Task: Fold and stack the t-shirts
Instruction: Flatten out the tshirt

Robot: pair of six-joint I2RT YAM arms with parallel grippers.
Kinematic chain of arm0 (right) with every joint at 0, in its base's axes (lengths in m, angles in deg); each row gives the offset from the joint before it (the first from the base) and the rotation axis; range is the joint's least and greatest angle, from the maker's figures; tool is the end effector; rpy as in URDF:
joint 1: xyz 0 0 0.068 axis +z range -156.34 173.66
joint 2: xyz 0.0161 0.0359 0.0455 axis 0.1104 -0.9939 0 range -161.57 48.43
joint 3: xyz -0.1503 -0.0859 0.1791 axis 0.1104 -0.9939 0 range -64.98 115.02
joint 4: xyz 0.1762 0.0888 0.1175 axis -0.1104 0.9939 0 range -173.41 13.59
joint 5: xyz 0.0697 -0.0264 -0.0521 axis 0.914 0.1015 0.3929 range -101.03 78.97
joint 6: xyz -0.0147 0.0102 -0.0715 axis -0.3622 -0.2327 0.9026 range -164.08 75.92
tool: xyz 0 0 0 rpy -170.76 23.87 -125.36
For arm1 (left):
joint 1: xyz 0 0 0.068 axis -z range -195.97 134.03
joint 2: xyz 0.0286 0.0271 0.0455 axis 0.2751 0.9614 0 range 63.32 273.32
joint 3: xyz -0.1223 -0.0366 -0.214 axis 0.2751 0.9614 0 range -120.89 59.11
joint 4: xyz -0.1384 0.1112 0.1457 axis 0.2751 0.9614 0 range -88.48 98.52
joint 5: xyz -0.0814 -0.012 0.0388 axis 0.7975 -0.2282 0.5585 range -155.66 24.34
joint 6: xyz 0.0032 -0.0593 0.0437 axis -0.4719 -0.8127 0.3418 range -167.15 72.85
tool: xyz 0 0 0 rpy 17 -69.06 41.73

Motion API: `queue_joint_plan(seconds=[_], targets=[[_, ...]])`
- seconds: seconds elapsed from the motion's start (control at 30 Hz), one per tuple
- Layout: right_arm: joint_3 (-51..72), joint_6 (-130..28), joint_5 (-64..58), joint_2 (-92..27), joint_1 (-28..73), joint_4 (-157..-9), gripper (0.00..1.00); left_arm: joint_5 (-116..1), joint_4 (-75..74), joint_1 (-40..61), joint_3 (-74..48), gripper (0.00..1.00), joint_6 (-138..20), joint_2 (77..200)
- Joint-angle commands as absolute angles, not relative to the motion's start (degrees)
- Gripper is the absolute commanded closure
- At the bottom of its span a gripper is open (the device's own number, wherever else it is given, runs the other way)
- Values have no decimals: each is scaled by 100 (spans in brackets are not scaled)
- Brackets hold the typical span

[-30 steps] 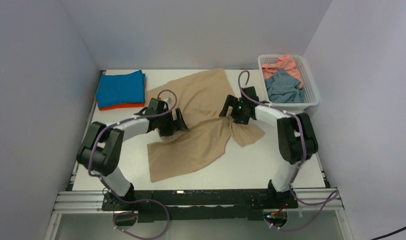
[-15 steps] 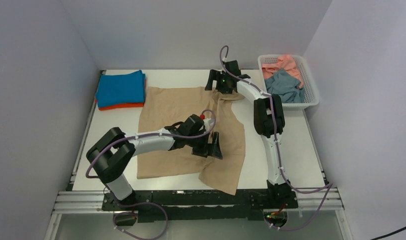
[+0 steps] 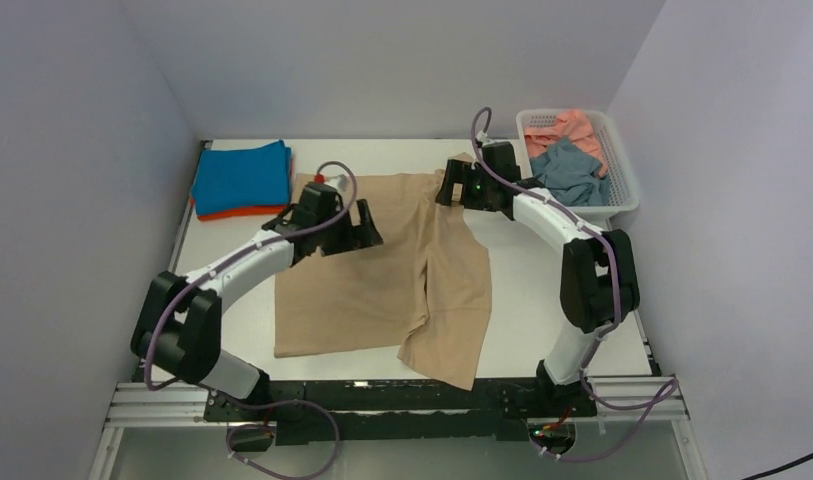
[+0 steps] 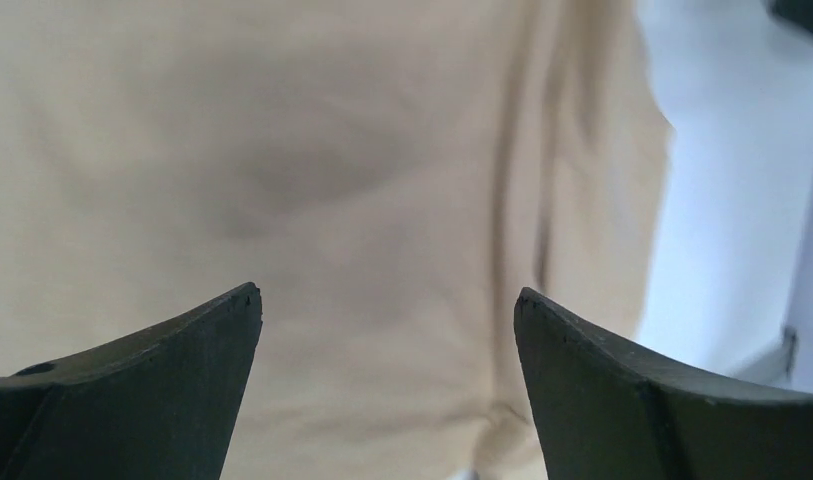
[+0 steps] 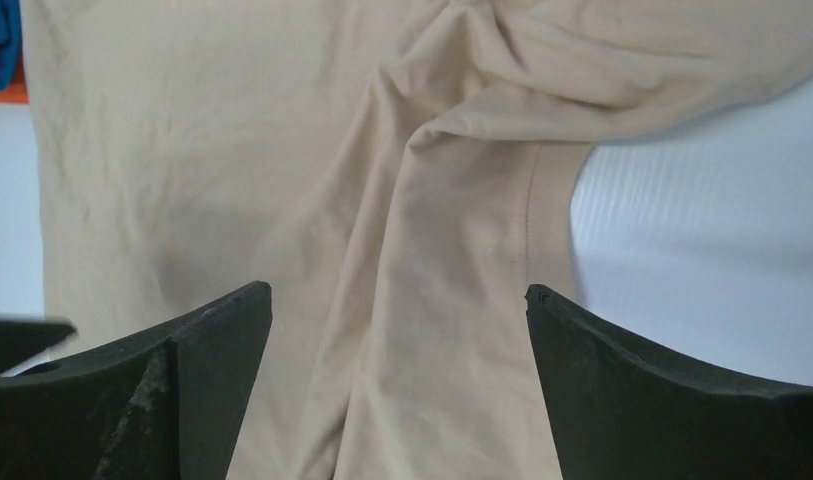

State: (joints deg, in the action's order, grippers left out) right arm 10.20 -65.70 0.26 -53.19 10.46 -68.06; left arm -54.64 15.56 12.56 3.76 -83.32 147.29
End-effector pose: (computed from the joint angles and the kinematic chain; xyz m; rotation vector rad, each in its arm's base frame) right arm 0.3639 0.1224 0.2183 -0.0050 2.3504 0.5650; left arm 0.2646 -0.1572 0.2122 -0.0593 2.4328 -0.7685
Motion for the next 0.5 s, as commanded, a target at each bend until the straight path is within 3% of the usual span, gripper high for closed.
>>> queue_joint_plan(seconds=[0.0,0.27,0.47], targets=[[736,-6892,287,-5618,1059,-7509,0,-5611,1351,431,-36,2,-8027,15420],[481,-7158,243,-6182,1040,-7744,0,-5274,1149,-398,-505,1,-8064,16804],[-972,-7421,-236,-5420,1027,-7990,0,-5554,1151,-567,67,1,-8100,16768]])
